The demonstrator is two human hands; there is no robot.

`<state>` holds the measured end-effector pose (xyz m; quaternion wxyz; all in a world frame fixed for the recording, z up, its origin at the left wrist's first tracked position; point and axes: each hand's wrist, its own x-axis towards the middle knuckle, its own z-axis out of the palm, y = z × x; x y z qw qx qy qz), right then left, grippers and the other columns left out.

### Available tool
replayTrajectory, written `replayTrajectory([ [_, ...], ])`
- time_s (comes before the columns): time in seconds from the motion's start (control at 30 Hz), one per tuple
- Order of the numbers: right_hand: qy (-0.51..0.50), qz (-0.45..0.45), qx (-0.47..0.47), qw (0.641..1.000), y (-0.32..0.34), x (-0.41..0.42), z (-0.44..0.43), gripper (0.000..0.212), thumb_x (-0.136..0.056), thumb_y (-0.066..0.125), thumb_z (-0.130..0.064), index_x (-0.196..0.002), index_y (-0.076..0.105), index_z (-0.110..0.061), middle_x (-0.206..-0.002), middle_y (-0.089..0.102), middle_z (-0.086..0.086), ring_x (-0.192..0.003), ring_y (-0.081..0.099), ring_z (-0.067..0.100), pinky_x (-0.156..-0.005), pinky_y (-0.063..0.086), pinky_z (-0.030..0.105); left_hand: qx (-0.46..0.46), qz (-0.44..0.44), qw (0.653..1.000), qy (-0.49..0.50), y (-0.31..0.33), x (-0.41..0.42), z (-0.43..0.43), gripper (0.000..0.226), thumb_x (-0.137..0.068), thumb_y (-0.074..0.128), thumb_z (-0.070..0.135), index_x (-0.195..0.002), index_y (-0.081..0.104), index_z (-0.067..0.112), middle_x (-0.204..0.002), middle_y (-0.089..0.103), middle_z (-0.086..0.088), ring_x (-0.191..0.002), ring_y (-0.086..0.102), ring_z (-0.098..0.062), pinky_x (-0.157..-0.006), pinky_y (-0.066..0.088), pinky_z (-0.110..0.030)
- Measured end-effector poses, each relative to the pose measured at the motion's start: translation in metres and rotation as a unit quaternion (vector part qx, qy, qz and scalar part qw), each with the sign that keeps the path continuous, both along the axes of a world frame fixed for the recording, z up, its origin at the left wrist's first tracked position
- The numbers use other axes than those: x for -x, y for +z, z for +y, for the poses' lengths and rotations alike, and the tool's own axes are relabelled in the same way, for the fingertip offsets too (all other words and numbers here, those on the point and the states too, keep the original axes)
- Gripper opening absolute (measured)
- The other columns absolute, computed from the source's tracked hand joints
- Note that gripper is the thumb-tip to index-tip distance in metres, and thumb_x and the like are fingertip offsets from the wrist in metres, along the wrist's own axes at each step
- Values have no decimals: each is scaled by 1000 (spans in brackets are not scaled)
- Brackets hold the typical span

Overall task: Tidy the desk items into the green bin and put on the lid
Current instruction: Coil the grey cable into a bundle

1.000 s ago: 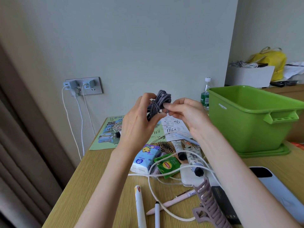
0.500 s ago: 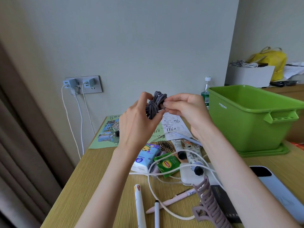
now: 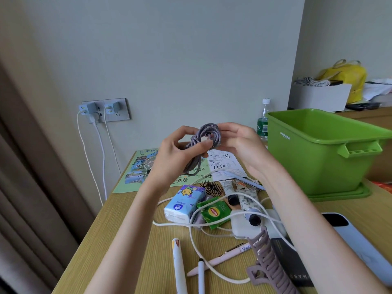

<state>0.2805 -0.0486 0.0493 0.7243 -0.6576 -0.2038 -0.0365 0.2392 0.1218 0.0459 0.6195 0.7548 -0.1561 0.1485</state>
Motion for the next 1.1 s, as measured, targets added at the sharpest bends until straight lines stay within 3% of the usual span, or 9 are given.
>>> replayTrajectory([
  [0.1, 82, 10, -9, 997, -5, -1, 0, 33, -84, 49, 16, -111, 63, 2, -103, 69, 18, -93, 67, 22, -87, 56, 28, 23, 44, 997, -53, -2, -3, 1, 24, -76, 74, 34, -95, 67, 20, -72, 68, -7, -62, 56, -16, -61, 35, -34],
  [0.27, 52, -4, 49, 997, -16, -8, -4, 28, -82, 60, 14, -106, 66, 1, -98, 69, 16, -83, 69, 15, -78, 57, 22, 17, 97, 994, -55, -15, -13, 3, 27, -76, 72, 37, -93, 66, 17, -76, 68, -11, -73, 52, -20, -74, 34, -40],
  [0.47, 24, -9, 129, 991, -25, -11, -13, 13, -78, 71, 5, -88, 71, -4, -76, 73, 9, -65, 69, 10, -66, 55, 18, 29, 135, 988, -68, -33, -19, 12, 23, -80, 70, 37, -88, 62, 18, -74, 66, -11, -61, 47, -21, -49, 33, -28],
  [0.53, 26, -24, 165, 986, -18, -11, -17, 20, -75, 73, 8, -79, 70, -11, -66, 73, -4, -62, 69, 7, -64, 53, 15, 41, 155, 983, -95, -33, -18, 12, 24, -80, 70, 38, -90, 62, 18, -74, 65, -12, -65, 44, -26, -49, 31, -30],
  [0.67, -3, -50, 238, 970, 16, -15, -27, 22, -71, 77, 4, -74, 72, -17, -64, 72, -11, -63, 67, 1, -66, 51, 13, 61, 230, 960, -147, -1, -22, 12, 29, -82, 70, 36, -98, 59, 15, -74, 62, -13, -68, 39, -29, -44, 33, -25],
  [0.8, -36, -78, 311, 947, 62, -12, -37, 15, -73, 78, -1, -81, 75, -13, -71, 72, -14, -66, 67, -3, -70, 53, 13, 40, 335, 924, -180, 58, -23, 14, 22, -82, 70, 38, -92, 61, 20, -77, 61, -5, -65, 54, -18, -45, 39, -21],
  [0.87, -51, -112, 354, 927, 91, -7, -41, 12, -76, 76, -5, -82, 75, -15, -75, 70, -15, -69, 66, -3, -70, 53, 15, 46, 373, 905, -198, 89, -21, 14, 31, -83, 66, 41, -103, 65, 18, -79, 61, 0, -66, 54, -11, -49, 42, -20],
  [0.97, -68, -85, 372, 922, 133, 2, -53, 10, -79, 74, -3, -83, 72, -13, -79, 71, -8, -72, 67, 1, -73, 56, 22, 46, 400, 892, -208, 133, -17, 6, 51, -81, 64, 43, -119, 60, 10, -81, 65, 3, -68, 56, -10, -55, 47, -18],
  [1.1, -36, 41, 295, 954, 170, 14, -79, 16, -79, 67, 14, -83, 64, -1, -88, 71, 23, -68, 69, 6, -70, 55, 18, -28, 337, 925, -172, 167, -14, -23, 28, -87, 65, 36, -106, 60, 16, -91, 67, 3, -77, 57, -11, -67, 43, -21],
])
